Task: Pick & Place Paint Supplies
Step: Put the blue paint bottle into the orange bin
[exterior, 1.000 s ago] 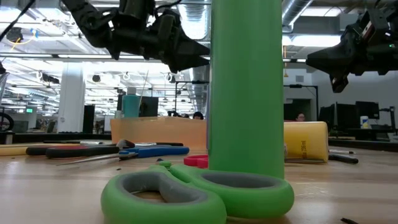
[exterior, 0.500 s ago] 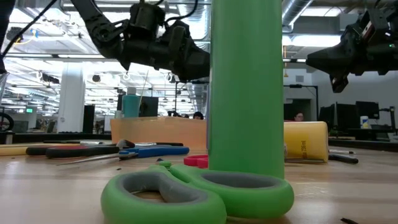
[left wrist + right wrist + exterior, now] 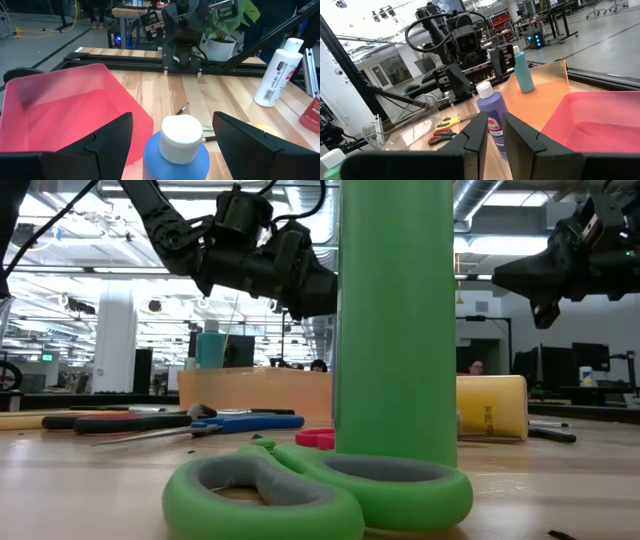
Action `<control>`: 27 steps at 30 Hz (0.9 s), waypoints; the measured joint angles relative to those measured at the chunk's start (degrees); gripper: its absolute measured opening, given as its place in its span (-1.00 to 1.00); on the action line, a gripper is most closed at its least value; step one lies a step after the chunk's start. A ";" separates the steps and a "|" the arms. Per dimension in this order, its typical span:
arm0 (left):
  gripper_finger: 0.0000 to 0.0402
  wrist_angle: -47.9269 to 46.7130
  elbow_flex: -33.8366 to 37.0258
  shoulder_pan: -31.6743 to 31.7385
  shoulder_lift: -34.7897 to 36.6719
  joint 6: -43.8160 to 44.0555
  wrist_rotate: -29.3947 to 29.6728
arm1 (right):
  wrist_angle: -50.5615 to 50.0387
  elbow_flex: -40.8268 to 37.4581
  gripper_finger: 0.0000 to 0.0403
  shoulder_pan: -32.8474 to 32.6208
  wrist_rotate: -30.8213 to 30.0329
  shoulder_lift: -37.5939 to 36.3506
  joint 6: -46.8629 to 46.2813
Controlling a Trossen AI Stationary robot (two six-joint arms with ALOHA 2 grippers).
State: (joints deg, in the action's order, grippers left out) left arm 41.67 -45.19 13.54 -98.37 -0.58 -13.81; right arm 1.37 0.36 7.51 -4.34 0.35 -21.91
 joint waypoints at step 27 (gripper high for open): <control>0.34 -4.61 -1.38 0.02 0.00 -0.02 0.29 | -0.02 -0.01 -0.72 0.00 0.00 0.01 -0.13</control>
State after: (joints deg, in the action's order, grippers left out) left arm 37.06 -46.57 13.56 -98.37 -0.60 -13.52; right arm 1.35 0.35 7.51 -4.34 0.36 -22.05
